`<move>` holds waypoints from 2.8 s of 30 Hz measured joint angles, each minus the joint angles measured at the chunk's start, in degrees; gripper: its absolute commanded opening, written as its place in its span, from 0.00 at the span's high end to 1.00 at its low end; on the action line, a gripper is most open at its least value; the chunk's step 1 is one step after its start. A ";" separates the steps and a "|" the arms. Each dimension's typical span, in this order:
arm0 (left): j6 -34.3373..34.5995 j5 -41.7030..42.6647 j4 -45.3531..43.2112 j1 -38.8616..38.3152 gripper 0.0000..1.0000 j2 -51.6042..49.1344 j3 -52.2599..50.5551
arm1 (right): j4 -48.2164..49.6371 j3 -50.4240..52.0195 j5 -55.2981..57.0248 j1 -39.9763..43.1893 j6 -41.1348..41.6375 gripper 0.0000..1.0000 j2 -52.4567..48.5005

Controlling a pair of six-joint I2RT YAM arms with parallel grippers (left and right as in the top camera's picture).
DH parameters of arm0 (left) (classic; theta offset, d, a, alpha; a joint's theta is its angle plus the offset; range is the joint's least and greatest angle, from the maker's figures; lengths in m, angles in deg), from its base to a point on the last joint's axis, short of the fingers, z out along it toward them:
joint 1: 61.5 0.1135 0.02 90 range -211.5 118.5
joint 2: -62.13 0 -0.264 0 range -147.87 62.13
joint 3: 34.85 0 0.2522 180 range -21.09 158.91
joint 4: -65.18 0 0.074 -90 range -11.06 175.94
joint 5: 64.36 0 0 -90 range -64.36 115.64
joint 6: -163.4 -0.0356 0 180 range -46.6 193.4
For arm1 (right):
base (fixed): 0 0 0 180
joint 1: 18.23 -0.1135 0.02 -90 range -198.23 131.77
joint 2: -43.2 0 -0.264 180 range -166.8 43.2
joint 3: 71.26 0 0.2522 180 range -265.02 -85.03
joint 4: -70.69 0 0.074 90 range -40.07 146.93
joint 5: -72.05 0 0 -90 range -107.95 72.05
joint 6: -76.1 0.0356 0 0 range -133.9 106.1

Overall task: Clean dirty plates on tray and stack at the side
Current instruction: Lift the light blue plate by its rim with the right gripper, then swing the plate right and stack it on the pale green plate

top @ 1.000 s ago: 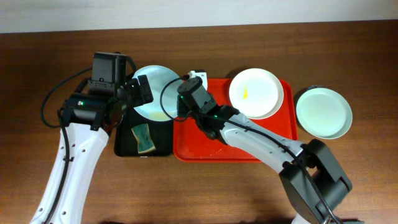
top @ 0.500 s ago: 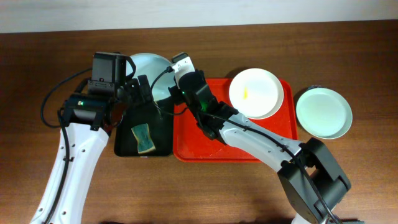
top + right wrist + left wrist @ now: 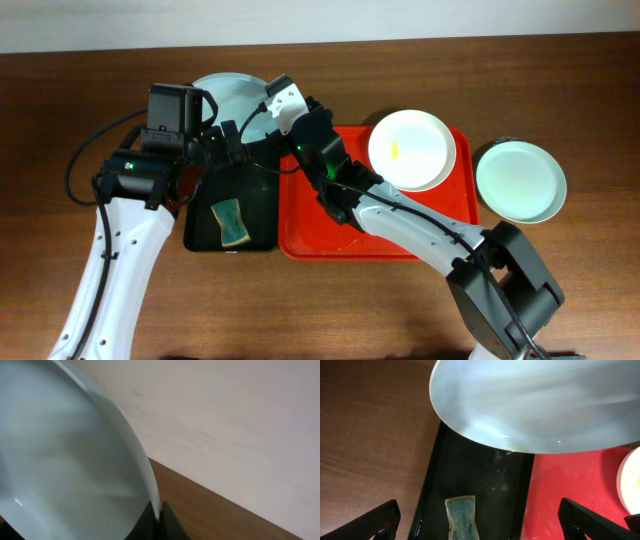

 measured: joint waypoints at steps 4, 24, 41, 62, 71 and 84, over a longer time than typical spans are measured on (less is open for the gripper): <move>0.00 0.00 0.00 0.00 0.01 0.00 0.00 | 0.11 0.00 0.00 0.00 -0.39 0.96 0.00; 0.00 0.00 0.00 0.00 0.01 0.00 0.00 | 0.15 0.00 0.00 0.00 -3.19 0.96 0.09; -0.02 0.00 0.00 0.00 0.01 0.00 0.00 | 0.11 0.00 0.00 0.00 -3.19 0.96 0.09; 0.00 0.00 0.00 0.00 0.01 0.00 0.00 | -0.31 0.00 0.00 0.00 -3.21 0.96 0.11; 0.00 0.00 -0.02 0.00 0.01 0.00 0.00 | -13.53 -0.46 -0.02 0.00 5.25 0.96 0.15; 0.00 0.00 -0.02 0.00 0.01 0.00 0.00 | -25.51 -0.63 -9.97 6.67 30.34 0.96 2.71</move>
